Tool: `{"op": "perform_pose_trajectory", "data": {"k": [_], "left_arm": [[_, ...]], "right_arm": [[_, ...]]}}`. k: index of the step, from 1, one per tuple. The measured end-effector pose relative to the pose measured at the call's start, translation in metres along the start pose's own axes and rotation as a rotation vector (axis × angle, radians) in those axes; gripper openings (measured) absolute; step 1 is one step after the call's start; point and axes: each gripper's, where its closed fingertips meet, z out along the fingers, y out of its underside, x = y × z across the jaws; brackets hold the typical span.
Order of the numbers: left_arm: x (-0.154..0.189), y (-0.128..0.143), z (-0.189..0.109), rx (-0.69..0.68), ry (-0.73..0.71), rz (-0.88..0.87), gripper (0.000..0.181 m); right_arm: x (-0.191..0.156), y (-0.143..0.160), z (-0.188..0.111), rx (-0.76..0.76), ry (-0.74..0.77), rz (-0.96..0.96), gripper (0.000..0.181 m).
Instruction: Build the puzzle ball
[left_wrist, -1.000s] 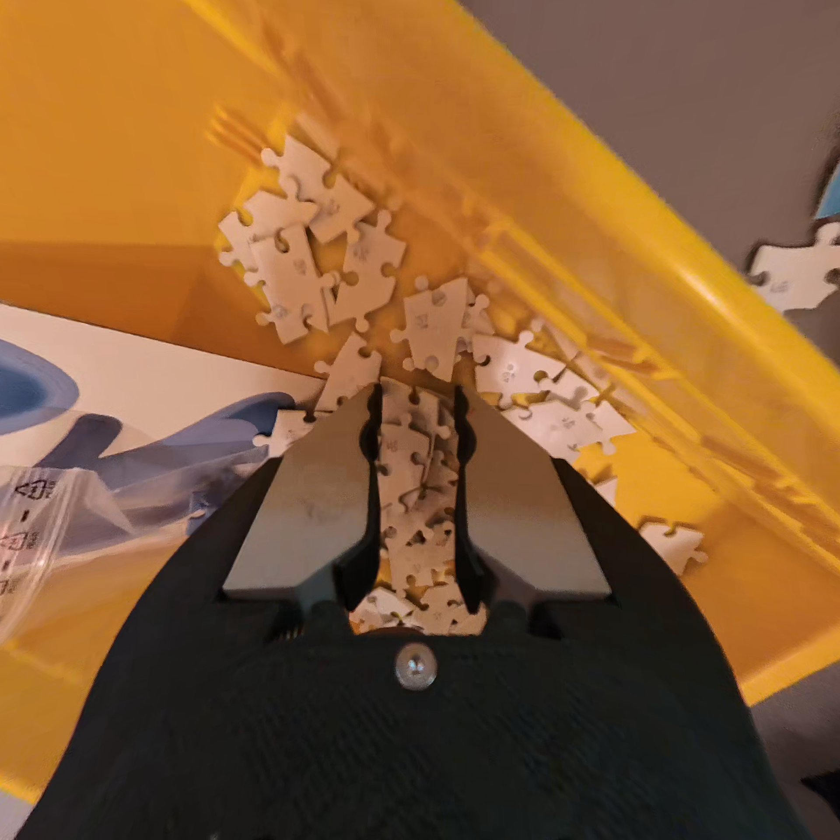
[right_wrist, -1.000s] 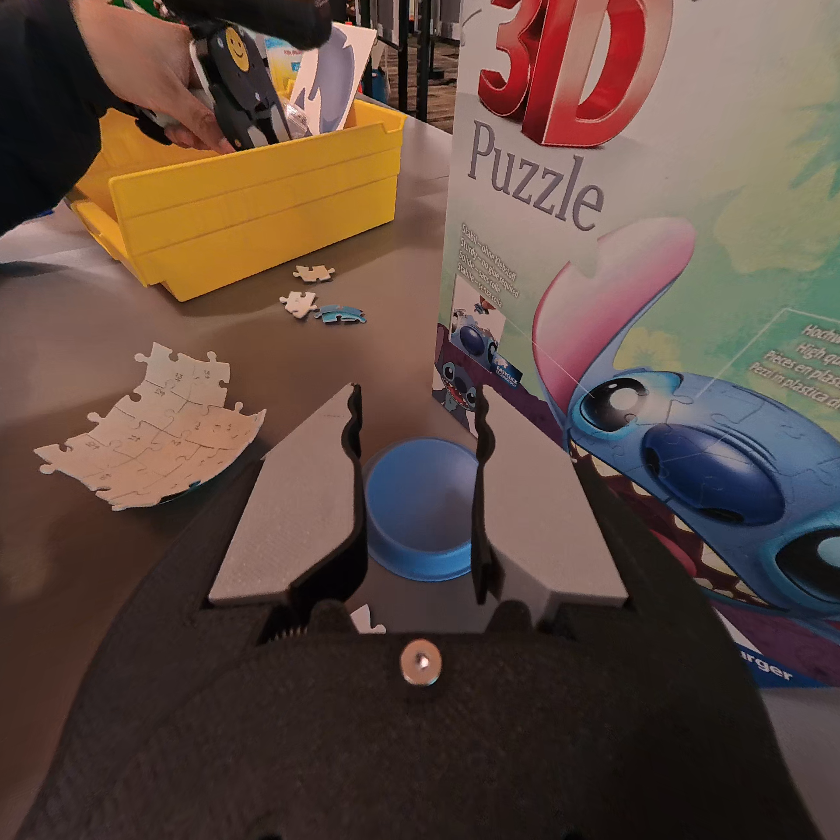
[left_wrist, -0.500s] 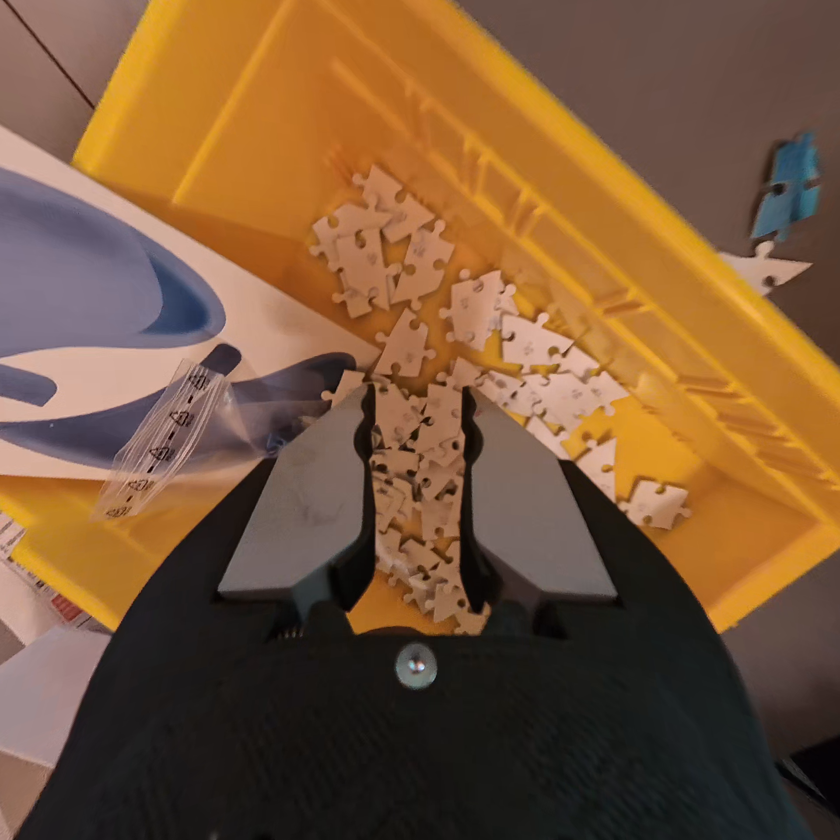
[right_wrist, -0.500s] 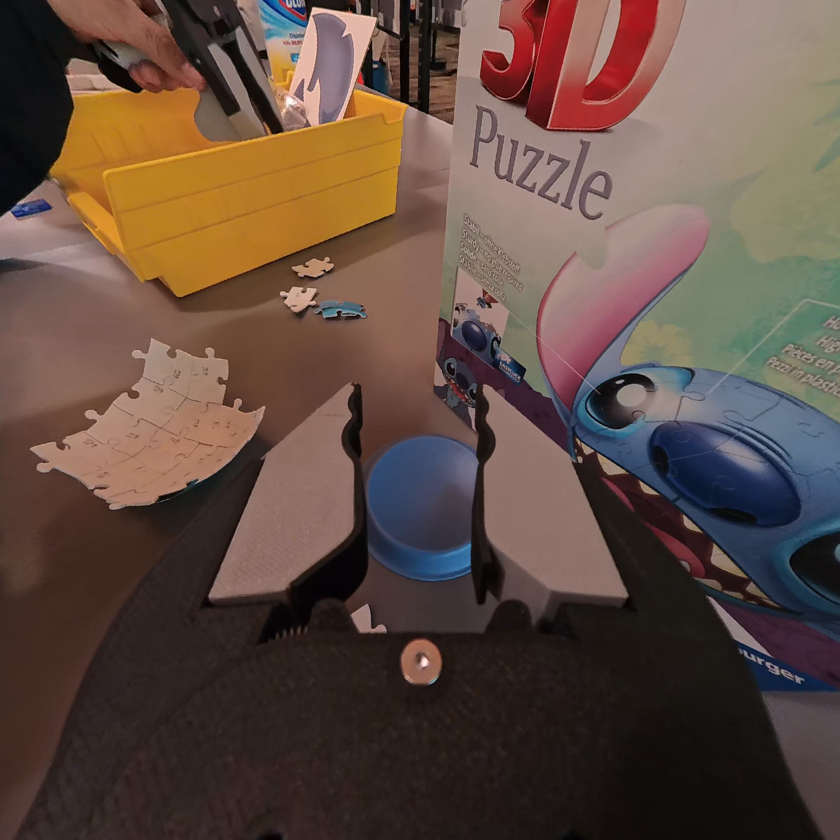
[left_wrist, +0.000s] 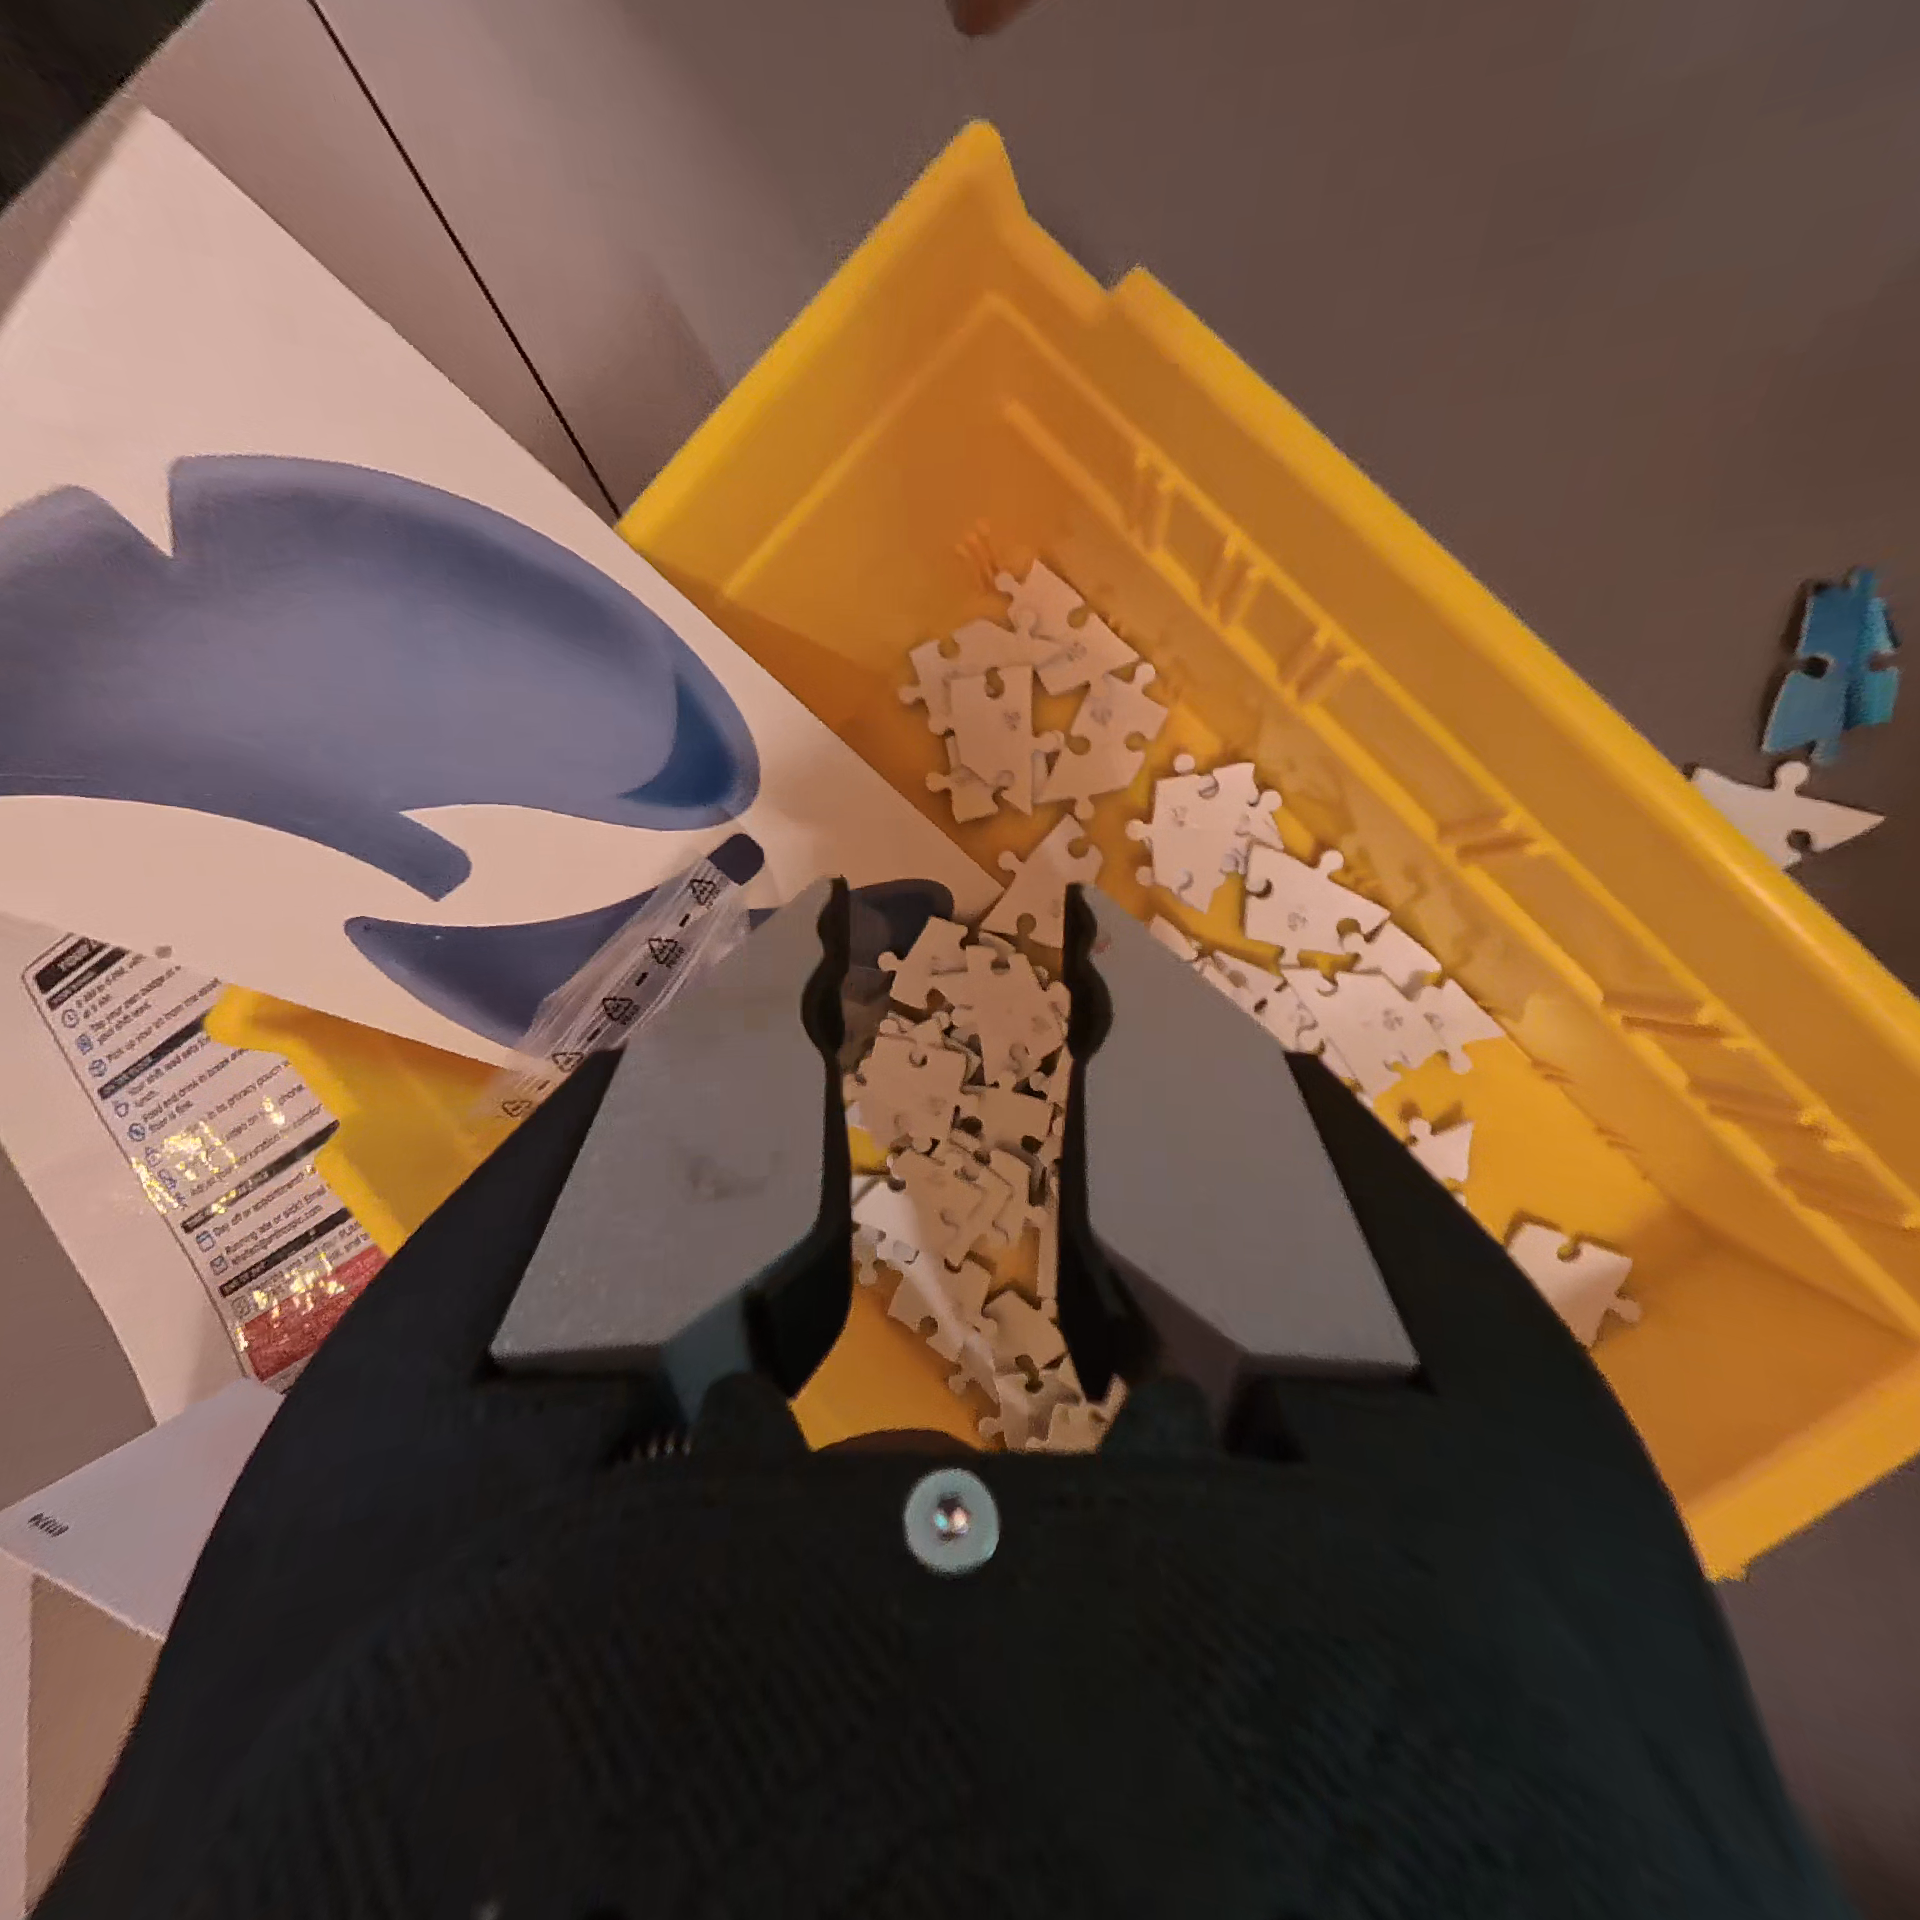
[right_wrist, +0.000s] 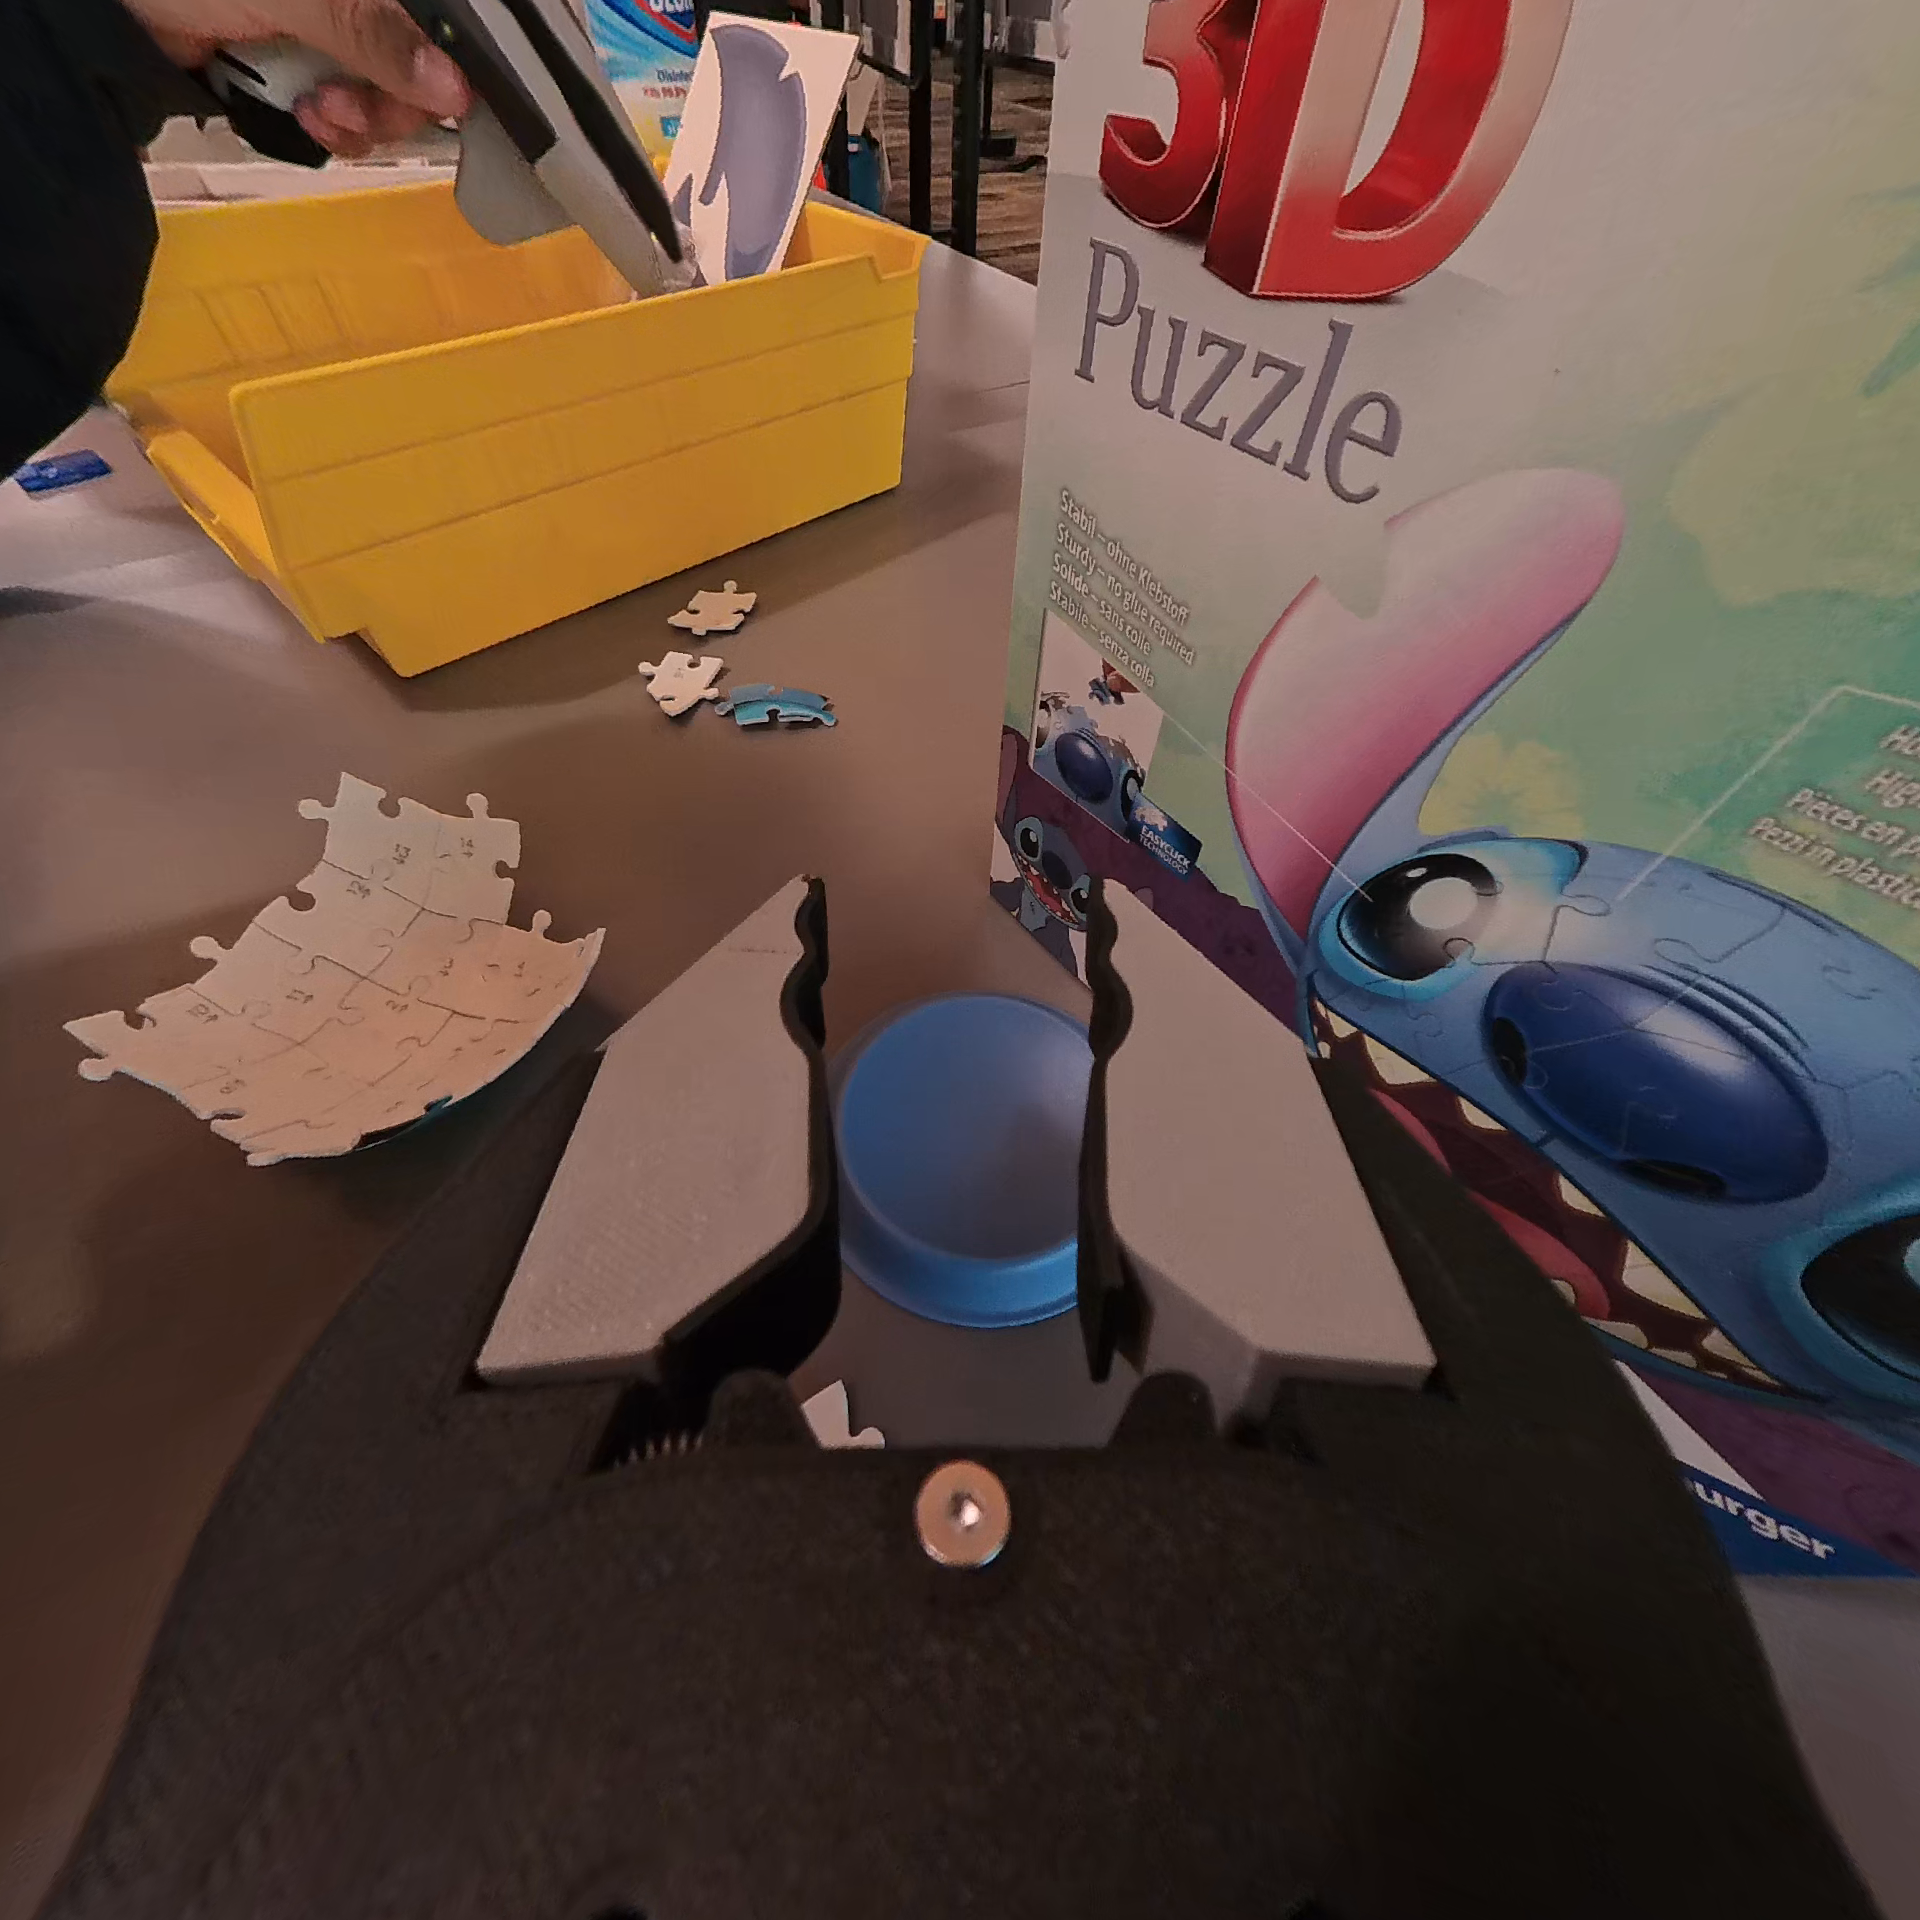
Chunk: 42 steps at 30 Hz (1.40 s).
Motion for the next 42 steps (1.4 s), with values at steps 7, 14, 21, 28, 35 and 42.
{"op": "perform_pose_trajectory", "data": {"k": [7,14,21,28,35,42], "left_arm": [[0.007,-0.011,0.003,0.044,0.0,-0.02,0.025],[0.01,-0.007,0.009,0.005,-0.015,-0.004,0.023],[0.015,-0.006,0.012,-0.015,-0.013,0.02,0.023],[0.018,-0.002,0.02,-0.047,-0.023,0.046,0.025],[0.01,0.0,0.02,-0.056,-0.06,0.06,0.022],[0.009,0.0,0.019,-0.053,-0.056,0.058,0.023]], "right_arm": [[0.0,0.002,0.001,-0.007,0.0,0.001,0.047],[-0.001,0.003,0.002,-0.014,-0.005,-0.001,0.047],[0.0,0.004,0.002,-0.022,-0.005,-0.001,0.047],[0.0,0.006,0.003,-0.03,-0.005,0.004,0.048],[0.001,0.006,0.003,-0.029,-0.004,0.006,0.047],[0.0,0.007,0.003,-0.033,-0.005,0.003,0.047]]}}
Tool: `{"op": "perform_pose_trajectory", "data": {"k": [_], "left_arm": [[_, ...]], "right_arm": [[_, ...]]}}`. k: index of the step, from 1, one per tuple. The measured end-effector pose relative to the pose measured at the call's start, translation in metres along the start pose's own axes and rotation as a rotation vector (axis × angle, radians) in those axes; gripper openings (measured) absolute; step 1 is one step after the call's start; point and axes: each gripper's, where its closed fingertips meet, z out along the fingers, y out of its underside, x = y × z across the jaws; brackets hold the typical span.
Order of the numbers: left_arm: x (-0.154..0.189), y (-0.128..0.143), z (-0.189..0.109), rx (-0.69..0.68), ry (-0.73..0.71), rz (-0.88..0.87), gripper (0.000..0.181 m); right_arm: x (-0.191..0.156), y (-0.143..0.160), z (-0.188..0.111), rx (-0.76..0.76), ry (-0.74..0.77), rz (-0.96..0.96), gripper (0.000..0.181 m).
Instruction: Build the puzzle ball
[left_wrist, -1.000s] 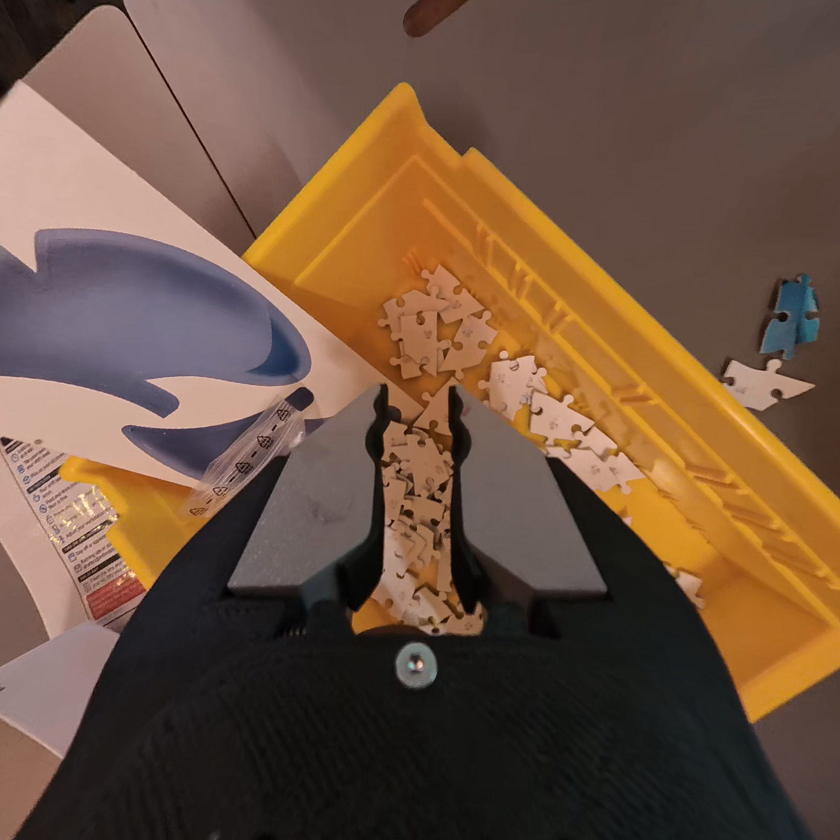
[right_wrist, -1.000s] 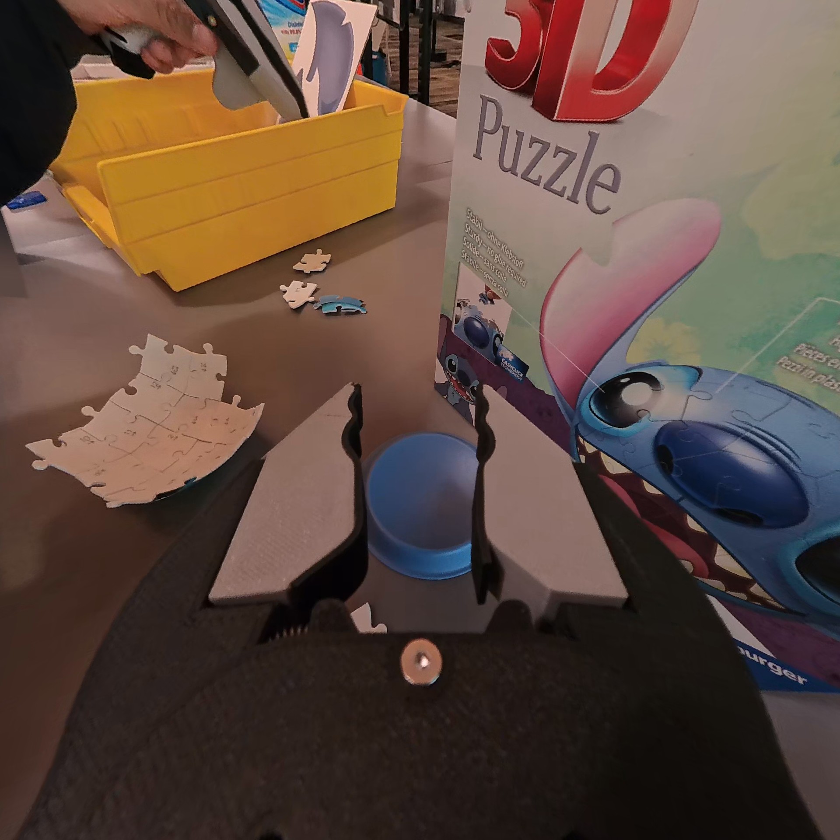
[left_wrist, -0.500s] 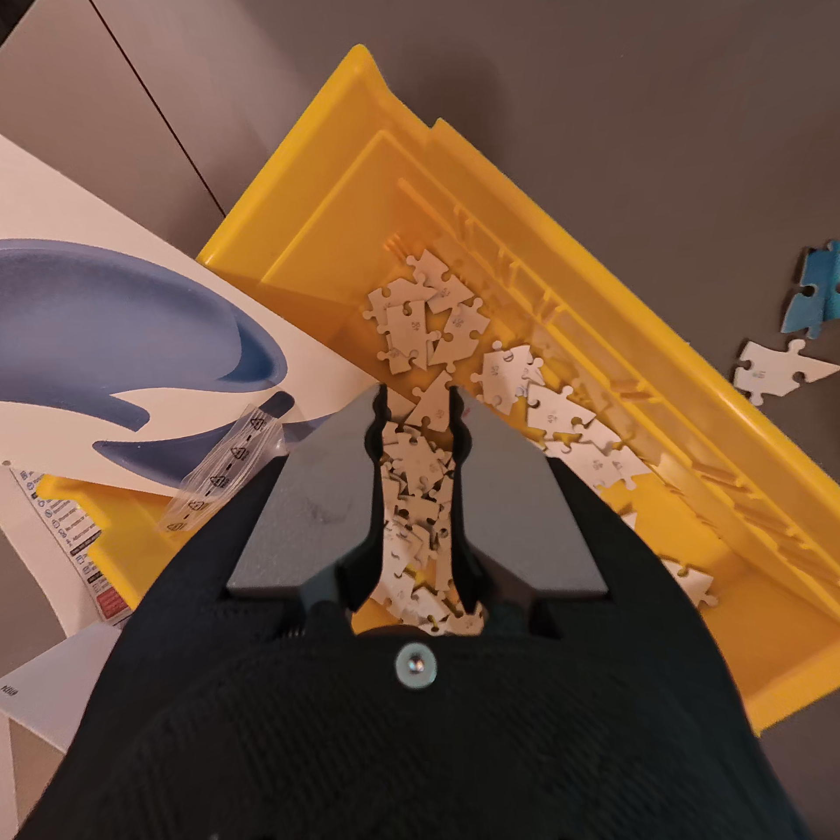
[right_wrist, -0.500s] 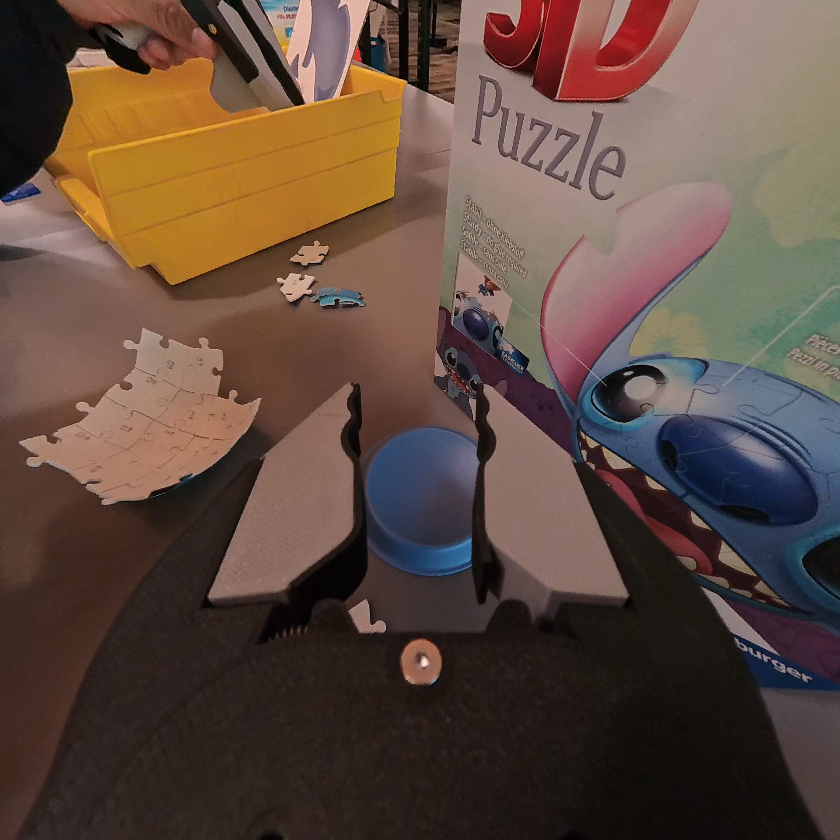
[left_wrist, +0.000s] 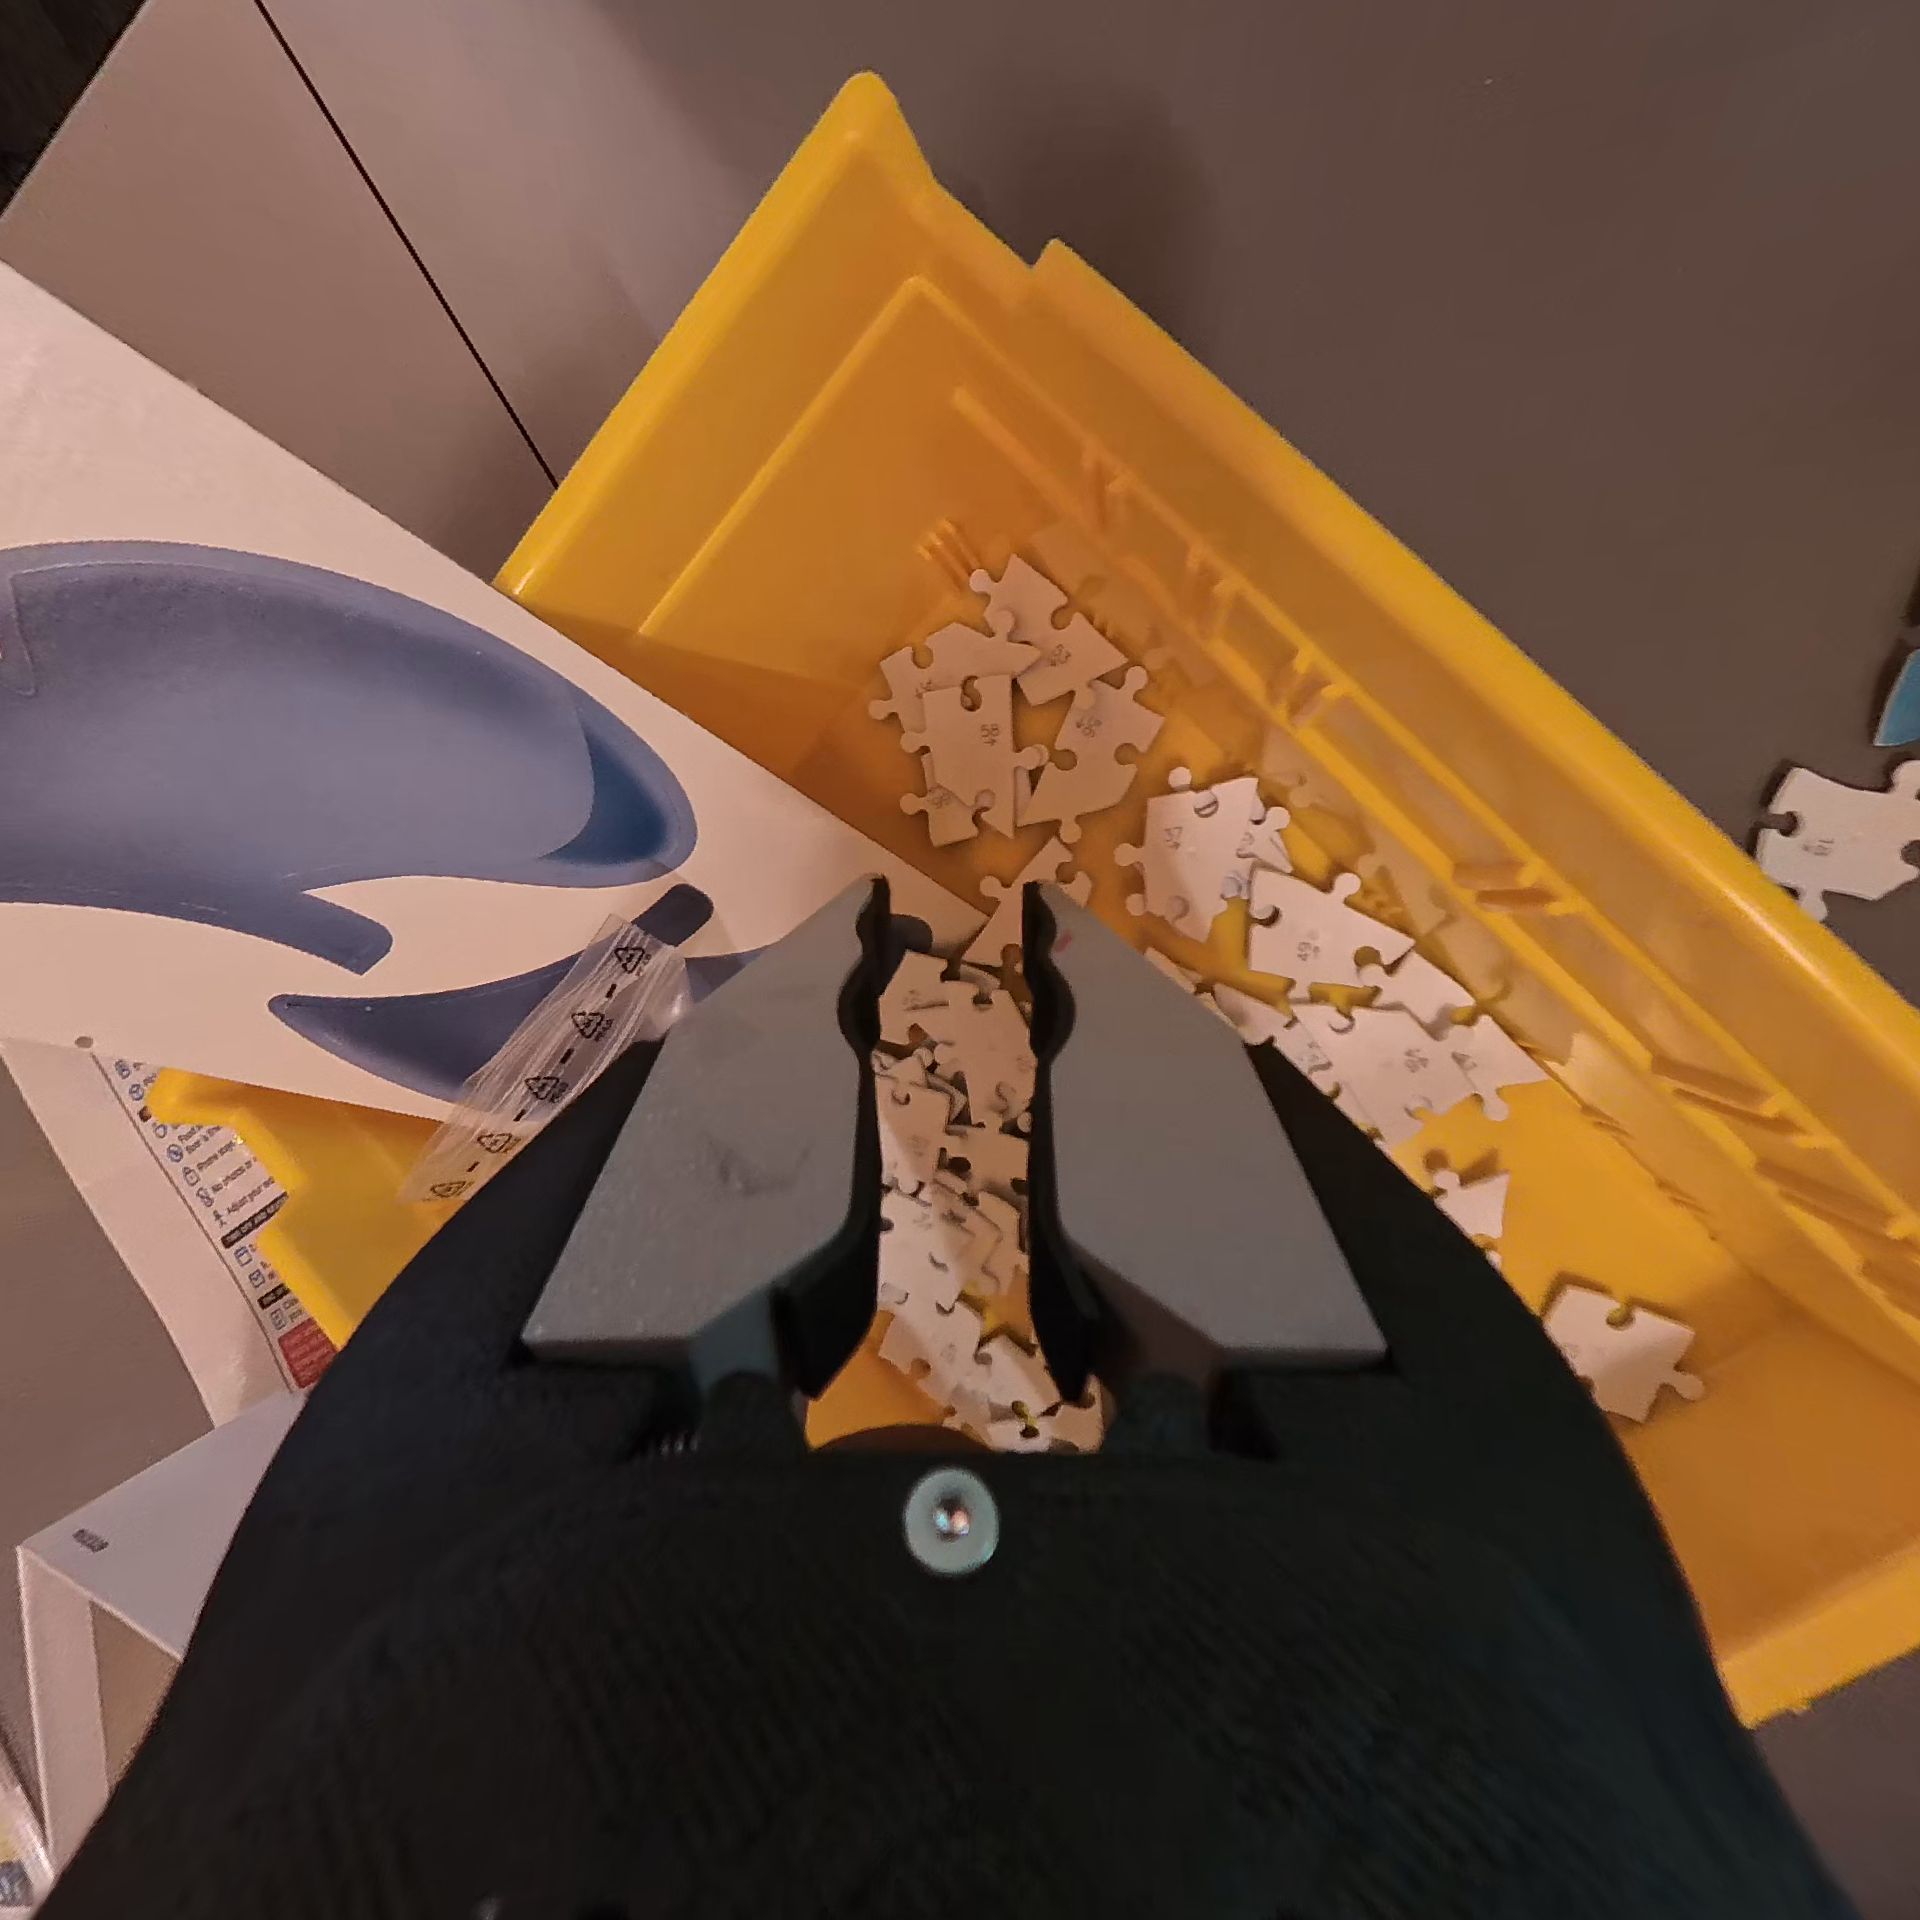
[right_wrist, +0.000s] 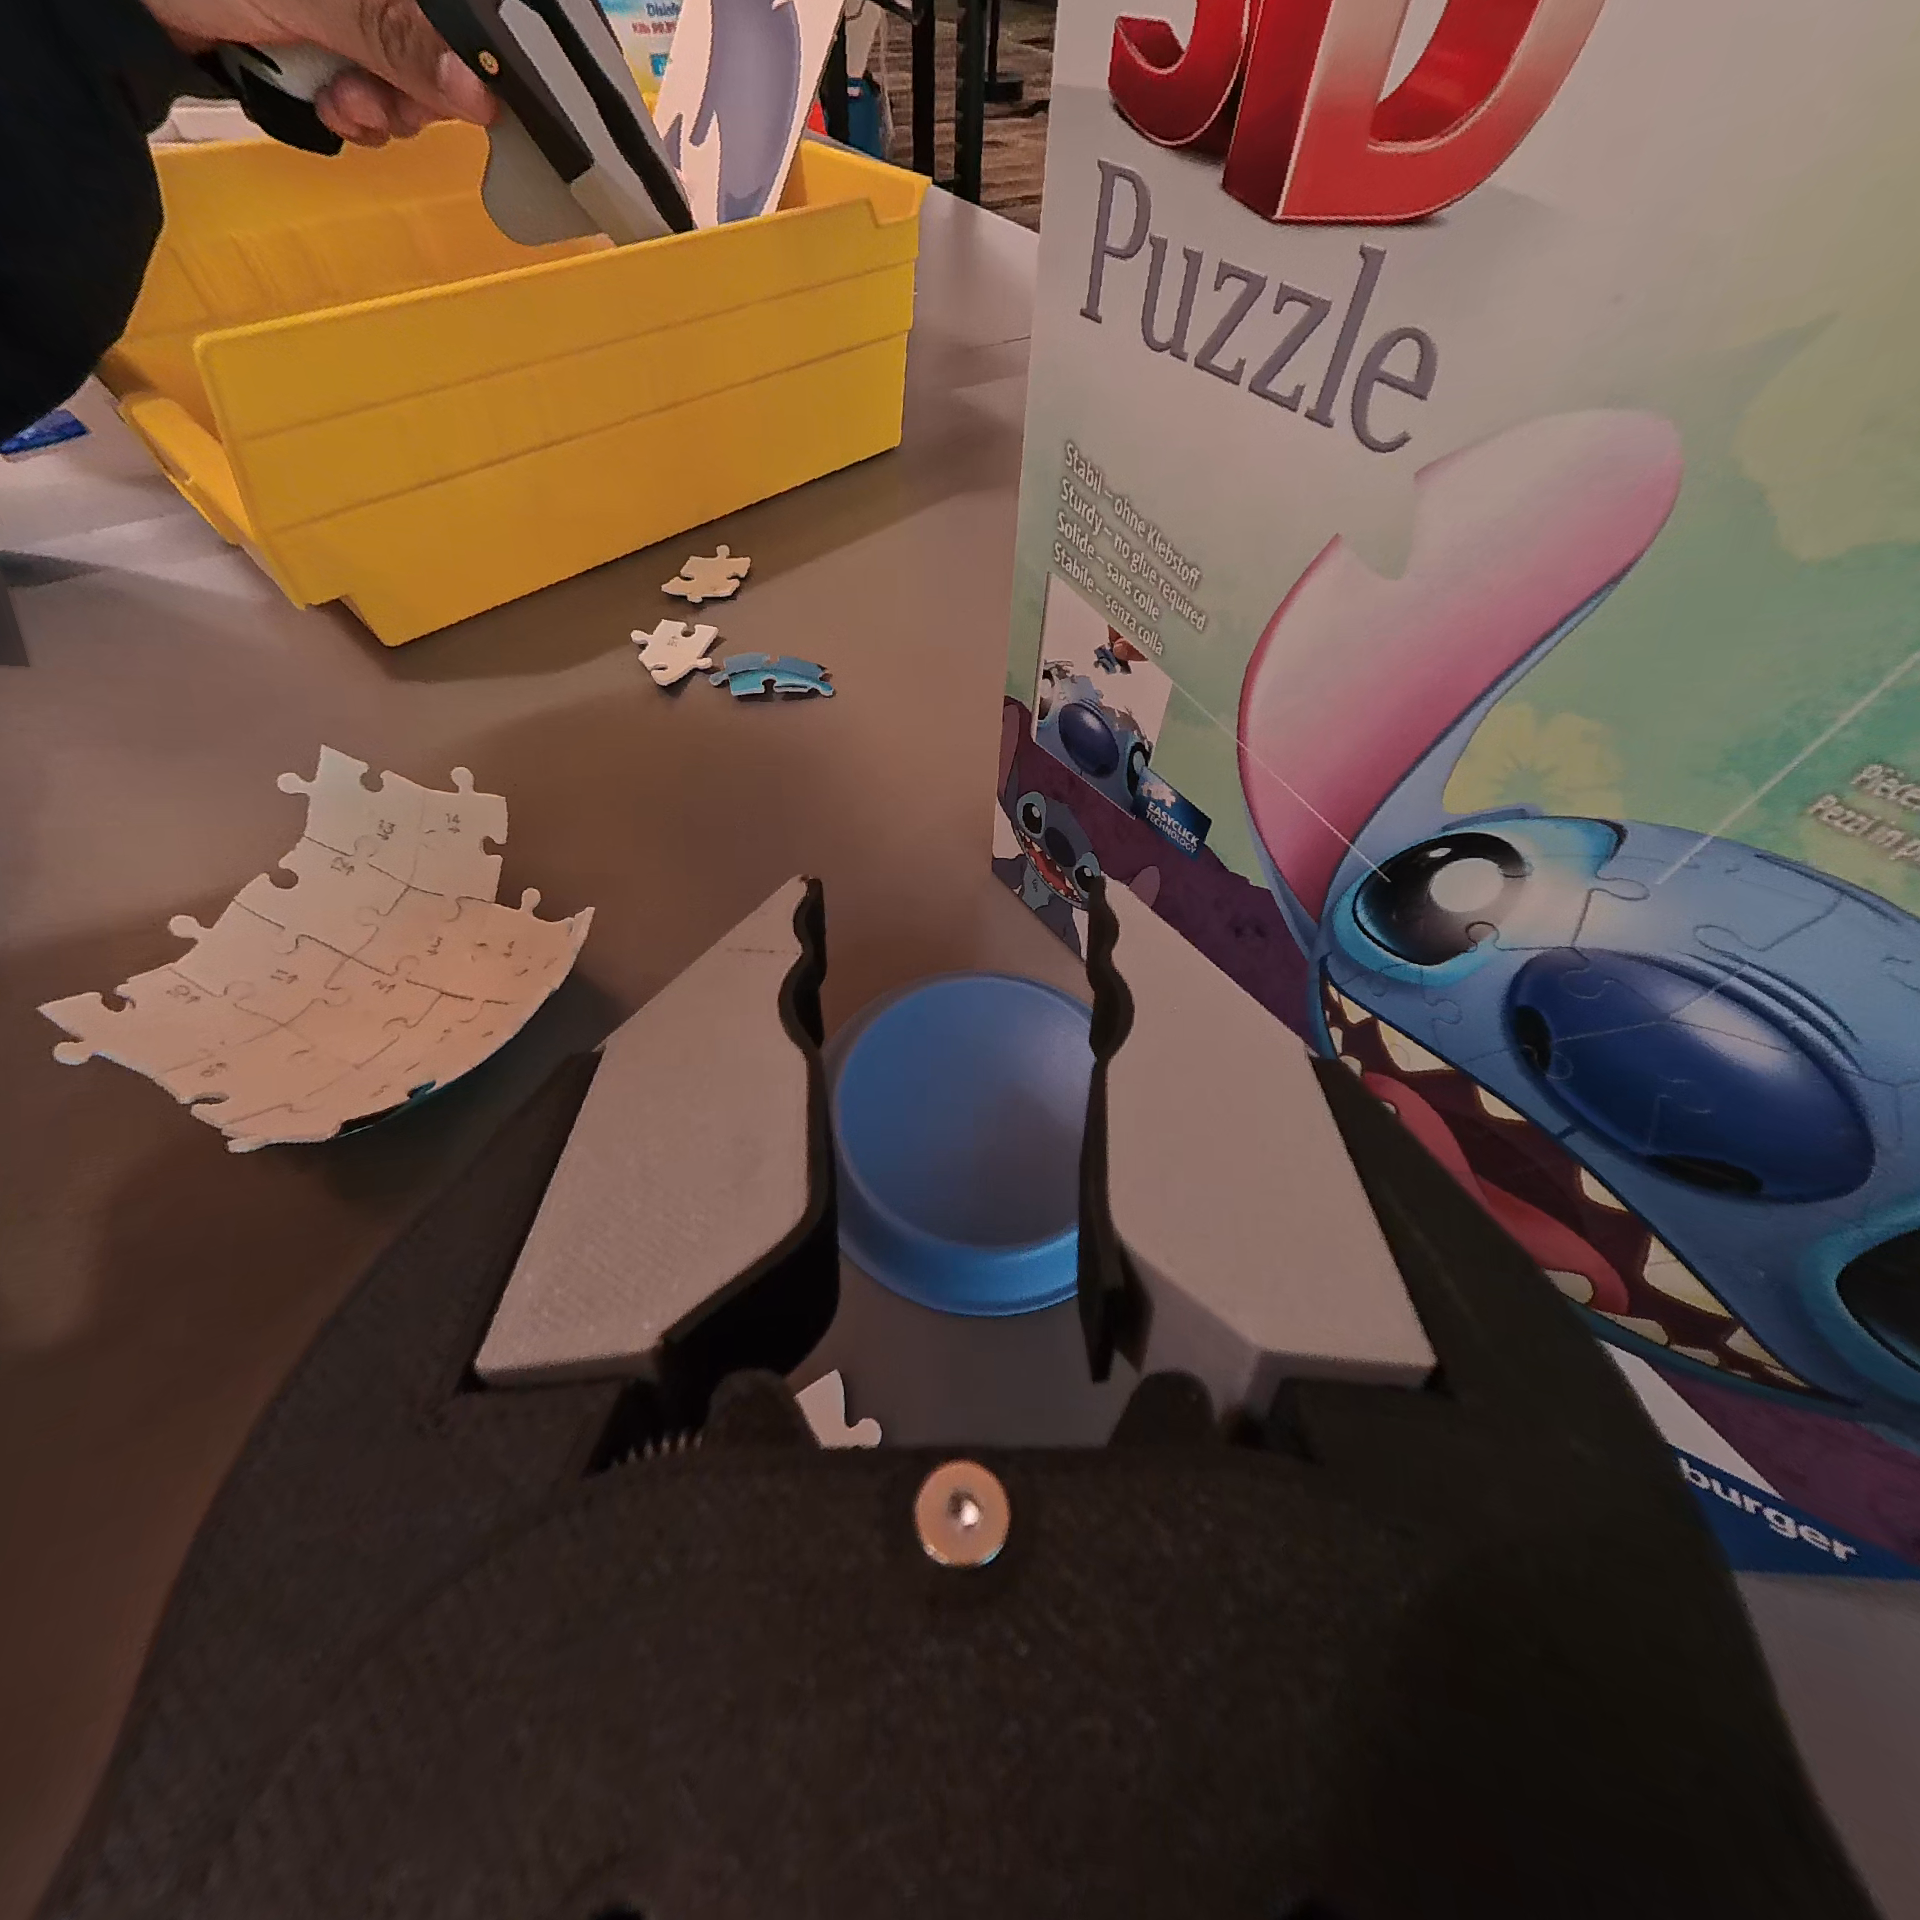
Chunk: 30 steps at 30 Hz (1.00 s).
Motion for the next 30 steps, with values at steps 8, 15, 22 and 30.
{"op": "perform_pose_trajectory", "data": {"k": [8,15,22,30], "left_arm": [[0.006,-0.009,0.015,0.022,-0.001,-0.023,0.015],[0.01,-0.009,0.046,-0.037,0.006,-0.076,0.02],[0.013,-0.002,0.063,-0.074,0.043,-0.106,0.021],[0.044,0.017,0.044,-0.178,0.19,-0.006,0.0]], "right_arm": [[-0.001,-0.001,0.0,0.003,-0.002,-0.005,0.048],[-0.002,-0.004,-0.003,0.016,0.003,-0.016,0.047],[-0.002,-0.002,-0.001,0.009,-0.009,-0.009,0.048],[-0.001,-0.002,-0.001,0.009,-0.005,-0.006,0.047]]}}
